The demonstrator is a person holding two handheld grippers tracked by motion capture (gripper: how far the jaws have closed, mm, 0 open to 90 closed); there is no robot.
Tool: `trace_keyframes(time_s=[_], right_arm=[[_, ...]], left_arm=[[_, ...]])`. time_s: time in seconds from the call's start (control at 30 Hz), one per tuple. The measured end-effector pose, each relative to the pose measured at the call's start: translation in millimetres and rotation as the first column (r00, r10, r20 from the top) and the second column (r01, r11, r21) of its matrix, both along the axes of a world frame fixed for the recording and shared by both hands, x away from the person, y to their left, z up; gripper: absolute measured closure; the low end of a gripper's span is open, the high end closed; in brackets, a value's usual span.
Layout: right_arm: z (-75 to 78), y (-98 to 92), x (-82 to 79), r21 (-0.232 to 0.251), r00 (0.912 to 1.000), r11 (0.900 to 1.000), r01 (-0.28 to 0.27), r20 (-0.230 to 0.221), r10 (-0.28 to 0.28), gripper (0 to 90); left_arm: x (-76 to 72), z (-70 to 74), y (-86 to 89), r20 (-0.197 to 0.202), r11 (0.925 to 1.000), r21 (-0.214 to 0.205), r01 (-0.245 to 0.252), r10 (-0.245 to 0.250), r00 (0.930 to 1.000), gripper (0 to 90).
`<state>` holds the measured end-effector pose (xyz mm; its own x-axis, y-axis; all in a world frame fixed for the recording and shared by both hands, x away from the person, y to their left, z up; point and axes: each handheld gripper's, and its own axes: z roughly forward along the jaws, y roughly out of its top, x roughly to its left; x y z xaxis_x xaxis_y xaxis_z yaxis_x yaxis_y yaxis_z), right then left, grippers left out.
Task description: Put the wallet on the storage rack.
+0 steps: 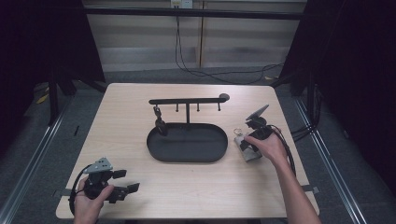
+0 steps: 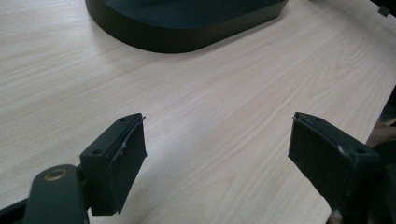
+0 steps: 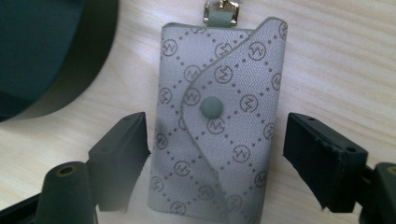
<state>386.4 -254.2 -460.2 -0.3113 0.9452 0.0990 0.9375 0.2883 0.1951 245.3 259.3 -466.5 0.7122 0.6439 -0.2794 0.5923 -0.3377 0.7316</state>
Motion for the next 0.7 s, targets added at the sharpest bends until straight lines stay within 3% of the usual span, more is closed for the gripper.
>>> trace_keyframes(time_s=[0.43,0.7], right_arm=[[-13.6,10.0,6.4,-0.04,0.9998,0.9991,0.01,-0.019,-0.01,25.3],[-12.4,10.3,7.1,-0.043,0.9991,0.9988,0.023,-0.035,-0.025,28.9]], left_arm=[[0.3,-0.4,-0.1,-0.006,1.0,0.006,0.002,-0.002,1.0,18.6],[0.6,-0.8,-0.7,-0.008,0.9999,0.01,0.003,-0.003,1.0,18.6]])
